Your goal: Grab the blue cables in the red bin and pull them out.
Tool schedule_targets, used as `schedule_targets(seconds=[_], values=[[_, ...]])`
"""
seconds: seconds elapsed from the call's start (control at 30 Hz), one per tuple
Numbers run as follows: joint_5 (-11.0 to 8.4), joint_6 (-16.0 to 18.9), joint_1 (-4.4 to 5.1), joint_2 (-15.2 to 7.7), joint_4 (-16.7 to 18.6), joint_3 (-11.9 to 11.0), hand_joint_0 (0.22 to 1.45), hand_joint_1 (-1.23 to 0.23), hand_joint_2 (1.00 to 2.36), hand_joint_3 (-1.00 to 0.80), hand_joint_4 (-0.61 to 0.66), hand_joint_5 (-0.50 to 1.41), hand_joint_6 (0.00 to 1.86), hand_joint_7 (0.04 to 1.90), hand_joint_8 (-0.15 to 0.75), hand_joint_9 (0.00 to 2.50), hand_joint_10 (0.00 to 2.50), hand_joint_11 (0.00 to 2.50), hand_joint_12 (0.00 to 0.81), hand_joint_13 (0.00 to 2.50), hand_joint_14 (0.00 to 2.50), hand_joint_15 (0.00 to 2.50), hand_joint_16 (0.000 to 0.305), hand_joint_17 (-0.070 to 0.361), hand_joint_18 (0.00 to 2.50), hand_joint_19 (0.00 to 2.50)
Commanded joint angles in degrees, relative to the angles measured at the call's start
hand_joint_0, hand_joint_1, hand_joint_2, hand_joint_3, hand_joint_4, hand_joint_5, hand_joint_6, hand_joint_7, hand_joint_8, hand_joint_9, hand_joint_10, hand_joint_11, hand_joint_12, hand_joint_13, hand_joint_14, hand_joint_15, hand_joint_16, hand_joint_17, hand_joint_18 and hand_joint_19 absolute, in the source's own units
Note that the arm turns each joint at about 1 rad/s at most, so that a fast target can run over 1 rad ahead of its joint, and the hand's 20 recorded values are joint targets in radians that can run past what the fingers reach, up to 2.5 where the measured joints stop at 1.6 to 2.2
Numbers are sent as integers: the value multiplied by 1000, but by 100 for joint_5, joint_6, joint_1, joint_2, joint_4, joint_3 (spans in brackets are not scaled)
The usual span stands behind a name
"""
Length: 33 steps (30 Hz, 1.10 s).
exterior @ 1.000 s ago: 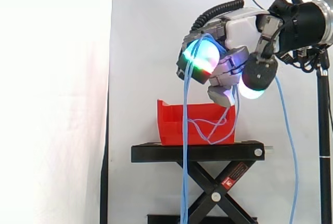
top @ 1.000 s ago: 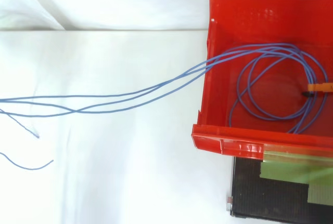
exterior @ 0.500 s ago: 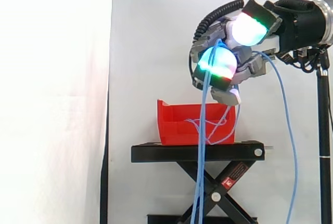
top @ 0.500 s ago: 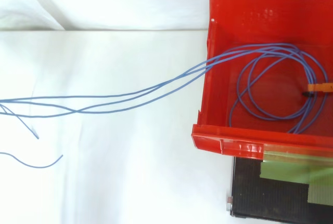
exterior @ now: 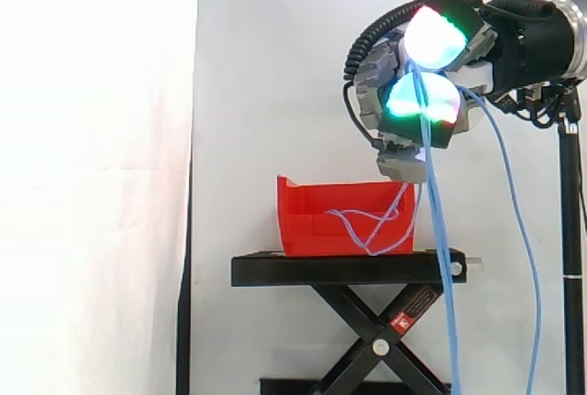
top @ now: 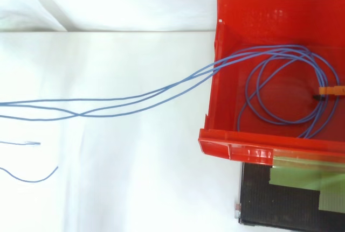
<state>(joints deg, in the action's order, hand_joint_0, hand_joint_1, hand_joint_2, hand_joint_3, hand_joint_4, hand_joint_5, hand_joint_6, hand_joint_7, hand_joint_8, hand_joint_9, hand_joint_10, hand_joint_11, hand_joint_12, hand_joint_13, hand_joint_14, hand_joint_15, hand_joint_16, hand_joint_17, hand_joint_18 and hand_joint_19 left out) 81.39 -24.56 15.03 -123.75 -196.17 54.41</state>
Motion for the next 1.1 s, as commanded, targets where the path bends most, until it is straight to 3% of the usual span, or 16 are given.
schedule_targets(seconds=[0.0, 0.57, 0.67, 0.9, 1.07], values=[[0, 0, 0, 0, 0, 8, 595, -760, 1000, -1000, 205, 915, 468, 672, 333, 885, 1937, 1179, 401, 1051, 1743, 1020, 53, 120, 892, 1103], [0, 0, 9, 0, 0, -1, 563, -727, 1000, -1000, 188, 1002, 520, 645, 335, 957, 1889, 1207, 402, 1101, 1740, 1011, 56, 127, 947, 1088], [0, 0, 9, 0, 0, -1, 610, -783, 1000, -1000, 180, 992, 531, 652, 316, 956, 1852, 1244, 379, 1094, 1693, 1052, 52, 116, 916, 1107], [0, 9, 0, 9, 0, -1, 844, -920, 1002, -962, 146, 937, 556, 688, 252, 940, 1688, 1432, 304, 1076, 1488, 1257, 37, 84, 824, 1158], [62, 0, -9, 0, 9, -1, 886, -933, 1014, -725, 166, 902, 314, 794, 252, 917, 1654, 1431, 311, 1066, 1487, 1276, 37, 84, 814, 1162]])
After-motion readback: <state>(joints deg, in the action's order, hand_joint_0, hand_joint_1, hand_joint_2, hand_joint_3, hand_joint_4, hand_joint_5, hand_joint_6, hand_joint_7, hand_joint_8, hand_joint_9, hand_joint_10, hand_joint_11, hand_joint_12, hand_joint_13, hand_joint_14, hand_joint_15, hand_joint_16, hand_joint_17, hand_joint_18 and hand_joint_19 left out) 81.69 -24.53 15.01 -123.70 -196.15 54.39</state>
